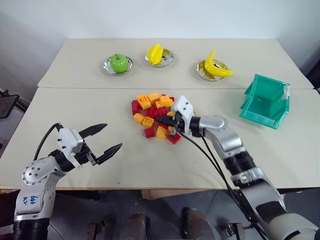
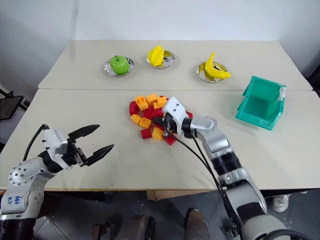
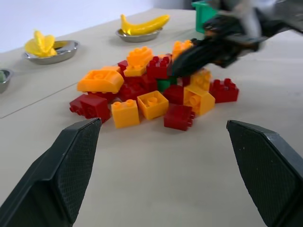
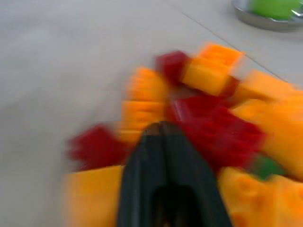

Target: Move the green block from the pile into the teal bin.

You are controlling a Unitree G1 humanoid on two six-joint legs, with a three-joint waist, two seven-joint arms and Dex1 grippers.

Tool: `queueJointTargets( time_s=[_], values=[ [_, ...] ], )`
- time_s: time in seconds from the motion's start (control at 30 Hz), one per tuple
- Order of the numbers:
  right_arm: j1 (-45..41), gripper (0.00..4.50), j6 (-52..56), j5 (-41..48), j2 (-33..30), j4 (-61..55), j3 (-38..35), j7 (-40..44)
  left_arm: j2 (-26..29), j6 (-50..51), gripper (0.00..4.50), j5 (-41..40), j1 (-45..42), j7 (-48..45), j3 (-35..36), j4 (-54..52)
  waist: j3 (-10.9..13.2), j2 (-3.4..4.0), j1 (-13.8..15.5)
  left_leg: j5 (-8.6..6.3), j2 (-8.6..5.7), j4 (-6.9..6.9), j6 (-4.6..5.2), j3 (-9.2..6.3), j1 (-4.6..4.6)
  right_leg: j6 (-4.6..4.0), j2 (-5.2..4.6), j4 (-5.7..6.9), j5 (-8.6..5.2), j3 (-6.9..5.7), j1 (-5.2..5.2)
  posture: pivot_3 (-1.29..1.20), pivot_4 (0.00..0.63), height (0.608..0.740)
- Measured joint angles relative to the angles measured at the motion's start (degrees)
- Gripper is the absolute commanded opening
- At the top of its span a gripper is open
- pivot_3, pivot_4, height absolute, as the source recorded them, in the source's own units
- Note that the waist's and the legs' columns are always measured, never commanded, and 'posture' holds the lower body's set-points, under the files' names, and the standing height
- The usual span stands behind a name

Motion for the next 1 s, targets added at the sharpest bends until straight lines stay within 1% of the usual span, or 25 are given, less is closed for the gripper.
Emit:
queueJointTargets(
  time_s=[0.1,0.2,0.3,0.37,0.47,0.57,0.67,0.77,0.83,0.9,1.0],
  values=[
    [-5.6,0.03,-4.9,-2.4,0.0,11.2,-2.1,-3.9,-0.7,0.0,4.50,0.0,0.4,0.6,0.2,0.0,0.0,0.00,-0.8,0.00,0.01,-0.05,-0.01,0.02,-0.01,-0.04,0.00,0.06,-0.02,-0.06,-0.06,0.00,0.150,0.740],
    [-9.1,0.03,-8.9,-3.9,-0.4,18.7,-3.8,-5.1,-0.7,-0.1,4.50,0.0,0.4,0.9,0.2,0.0,0.0,0.00,-1.6,0.00,0.04,-0.08,-0.01,0.07,0.00,-0.04,0.00,0.06,-0.02,-0.09,-0.08,0.00,0.150,0.740],
    [-10.0,0.03,-11.9,-5.5,-0.2,22.7,-4.0,-3.0,-0.8,-0.1,4.50,0.0,0.4,0.9,0.2,0.0,0.0,0.00,-2.5,0.00,0.07,-0.09,-0.01,0.07,0.00,-0.06,0.00,0.08,-0.03,-0.11,-0.08,0.00,0.150,0.740],
    [-9.8,0.03,-13.3,-6.0,0.1,22.9,-3.9,-0.4,-0.8,-0.1,4.50,0.0,0.2,0.9,0.1,0.0,0.0,0.01,-2.8,0.00,0.09,-0.09,-0.02,0.13,0.02,-0.06,0.01,0.09,-0.03,-0.10,-0.10,0.00,0.150,0.740],
    [-7.8,0.03,-14.1,-6.2,0.2,20.2,-3.0,4.3,-0.8,-0.1,4.50,0.0,-0.1,0.8,0.1,0.0,0.0,0.01,-2.8,0.00,0.11,-0.07,-0.02,0.13,0.04,-0.06,0.00,0.12,-0.03,-0.11,-0.09,0.00,0.150,0.740],
    [-2.8,0.03,-13.0,-6.1,-0.2,12.6,-2.2,8.1,-0.8,-0.1,4.50,0.0,-0.2,0.8,0.0,0.3,0.0,0.01,-2.6,0.00,0.10,-0.05,-0.02,0.12,0.04,-0.06,-0.03,0.14,-0.03,-0.10,-0.09,0.00,0.150,0.740],
    [2.9,0.03,-9.9,-5.7,-3.0,2.5,-1.9,11.5,-0.8,0.1,4.50,0.0,-0.2,0.7,-0.1,0.5,0.0,0.00,-2.0,0.00,0.10,-0.01,-0.02,0.07,0.02,-0.06,-0.08,0.14,-0.03,-0.10,-0.07,0.00,0.150,0.740],
    [6.6,0.03,-7.5,-4.3,-5.6,-3.8,-2.7,12.9,-0.8,0.2,4.50,0.0,-0.1,0.2,-0.2,0.8,0.0,0.00,-1.6,-0.01,0.05,0.02,-0.02,0.13,0.02,-0.06,-0.07,0.12,-0.03,-0.09,-0.06,0.00,0.150,0.740],
    [9.3,0.03,-7.5,-1.4,-7.4,-7.6,-5.8,13.5,-0.8,0.3,4.50,-0.1,-0.3,-0.1,-0.2,0.9,0.0,0.01,-1.1,-0.01,0.07,0.02,-0.02,0.17,0.02,-0.06,-0.05,0.11,-0.03,-0.09,-0.08,0.00,0.150,0.740],
    [11.2,0.03,-7.3,2.5,-10.6,-11.2,-10.2,14.5,-0.7,0.3,4.50,-0.1,-0.5,-0.5,-0.2,1.3,0.0,0.02,-0.6,-0.01,0.06,0.03,-0.02,0.17,0.00,-0.06,-0.06,0.08,-0.03,-0.09,-0.07,0.00,0.150,0.740],
    [15.3,0.51,-6.7,6.8,-17.1,-15.2,-16.7,16.7,-0.6,0.3,4.50,-0.2,-0.4,-1.3,0.1,1.5,0.0,0.00,0.1,-0.03,0.05,0.02,0.02,0.19,0.00,-0.06,-0.06,-0.01,-0.03,-0.10,0.00,0.00,0.150,0.740]
  ],
)
